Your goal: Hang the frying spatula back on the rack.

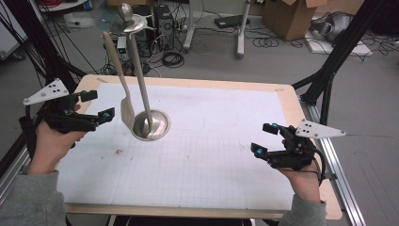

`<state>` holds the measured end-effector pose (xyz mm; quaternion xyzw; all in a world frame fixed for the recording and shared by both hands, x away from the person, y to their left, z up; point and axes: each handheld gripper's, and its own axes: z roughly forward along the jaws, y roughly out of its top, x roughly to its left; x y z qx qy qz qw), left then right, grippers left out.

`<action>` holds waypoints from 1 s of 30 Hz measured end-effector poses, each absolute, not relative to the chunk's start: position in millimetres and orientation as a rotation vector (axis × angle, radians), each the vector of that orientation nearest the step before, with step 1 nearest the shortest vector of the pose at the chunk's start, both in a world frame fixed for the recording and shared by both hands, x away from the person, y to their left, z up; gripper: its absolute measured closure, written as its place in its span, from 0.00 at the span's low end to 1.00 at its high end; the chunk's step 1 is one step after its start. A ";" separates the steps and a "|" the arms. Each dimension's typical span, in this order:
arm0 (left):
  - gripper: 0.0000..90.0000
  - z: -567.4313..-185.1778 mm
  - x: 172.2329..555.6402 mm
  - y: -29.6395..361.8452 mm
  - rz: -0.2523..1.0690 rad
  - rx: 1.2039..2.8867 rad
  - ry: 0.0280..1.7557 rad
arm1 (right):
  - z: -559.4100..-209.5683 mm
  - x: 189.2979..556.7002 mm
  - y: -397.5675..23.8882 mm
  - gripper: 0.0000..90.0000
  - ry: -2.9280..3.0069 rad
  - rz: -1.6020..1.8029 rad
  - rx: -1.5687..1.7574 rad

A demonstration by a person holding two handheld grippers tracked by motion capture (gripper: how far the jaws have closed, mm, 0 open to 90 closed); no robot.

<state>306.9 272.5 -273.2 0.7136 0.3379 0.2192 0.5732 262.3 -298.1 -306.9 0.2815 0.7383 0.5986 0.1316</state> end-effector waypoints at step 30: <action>0.07 -305.9 265.8 270.4 0.580 1.695 0.818 | -305.9 259.5 -302.2 0.15 2.130 1.756 0.818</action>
